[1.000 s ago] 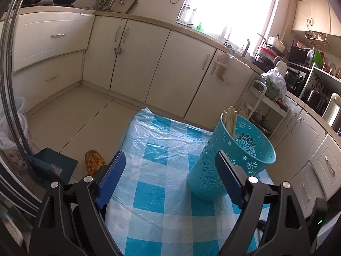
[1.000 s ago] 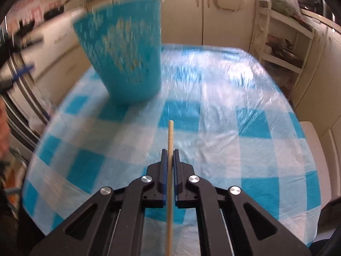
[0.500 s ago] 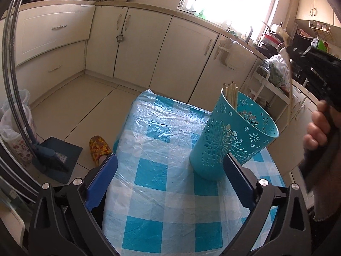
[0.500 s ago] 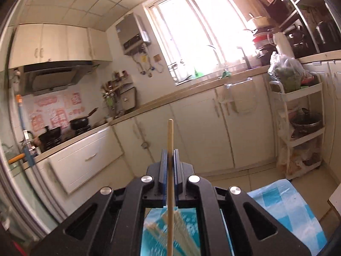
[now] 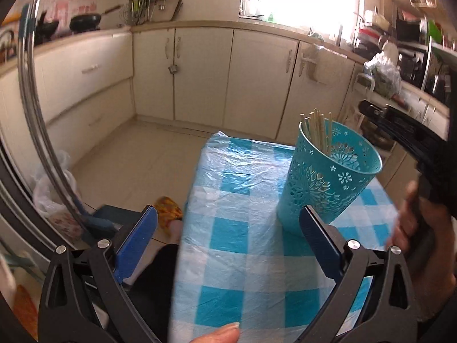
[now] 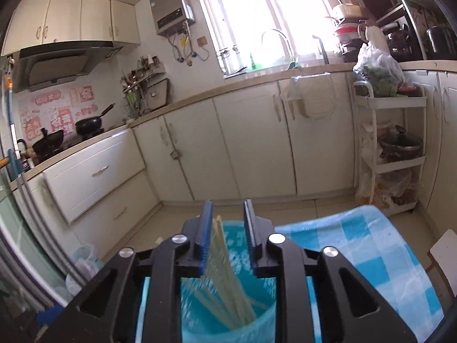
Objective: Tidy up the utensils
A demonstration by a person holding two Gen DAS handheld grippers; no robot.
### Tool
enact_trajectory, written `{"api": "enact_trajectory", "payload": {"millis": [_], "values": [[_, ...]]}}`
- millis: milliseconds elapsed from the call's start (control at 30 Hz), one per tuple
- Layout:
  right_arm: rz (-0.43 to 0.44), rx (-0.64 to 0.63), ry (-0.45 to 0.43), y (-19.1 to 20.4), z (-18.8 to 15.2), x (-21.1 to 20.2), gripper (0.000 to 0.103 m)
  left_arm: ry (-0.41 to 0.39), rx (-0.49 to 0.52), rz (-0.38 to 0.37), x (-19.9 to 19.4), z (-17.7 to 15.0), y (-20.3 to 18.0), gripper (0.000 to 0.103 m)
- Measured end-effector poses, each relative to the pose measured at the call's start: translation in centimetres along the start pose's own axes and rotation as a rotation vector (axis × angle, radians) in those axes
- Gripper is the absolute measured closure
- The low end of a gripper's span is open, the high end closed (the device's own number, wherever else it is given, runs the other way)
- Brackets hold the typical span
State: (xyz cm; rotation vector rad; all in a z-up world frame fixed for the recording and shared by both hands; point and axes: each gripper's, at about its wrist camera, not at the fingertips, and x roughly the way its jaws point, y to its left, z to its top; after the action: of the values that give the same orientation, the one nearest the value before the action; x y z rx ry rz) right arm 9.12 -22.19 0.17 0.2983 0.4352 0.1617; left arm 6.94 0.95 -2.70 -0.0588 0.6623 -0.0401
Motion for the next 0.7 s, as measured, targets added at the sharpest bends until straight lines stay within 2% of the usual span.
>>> {"api": "enact_trajectory", "payload": {"millis": [33, 67, 133, 233, 333, 467, 700], "values": [[0.015, 0.009, 0.018, 0.2, -0.5, -1.6, 0.059, 0.001, 0.017, 0.019, -0.5, 0.1, -0.2, 0.007], [0.018, 0.014, 0.035, 0.4, -0.9, -3.3, 0.053, 0.0, 0.031, 0.031, -1.3, 0.3, -0.4, 0.007], [-0.002, 0.01, 0.068, 1.0, -1.8, -6.4, 0.03, -0.012, 0.044, 0.042, -3.0, 0.4, -0.6, 0.007], [-0.044, 0.002, 0.133, 1.5, -2.9, -10.8, 0.01, -0.024, 0.057, 0.028, -6.4, 0.3, -1.0, 0.007], [-0.097, 0.015, 0.191, 1.8, -3.8, -14.8, 0.007, -0.025, 0.072, 0.014, -9.8, 0.2, -1.3, 0.007], [-0.133, 0.038, 0.22, 2.8, -4.2, -19.4, 0.007, -0.011, 0.093, -0.019, -14.3, -0.4, -1.5, 0.007], [-0.152, 0.014, 0.148, 6.5, -5.1, -27.0, 0.007, -0.027, 0.08, -0.024, -22.0, -3.2, -0.8, 0.007]]}}
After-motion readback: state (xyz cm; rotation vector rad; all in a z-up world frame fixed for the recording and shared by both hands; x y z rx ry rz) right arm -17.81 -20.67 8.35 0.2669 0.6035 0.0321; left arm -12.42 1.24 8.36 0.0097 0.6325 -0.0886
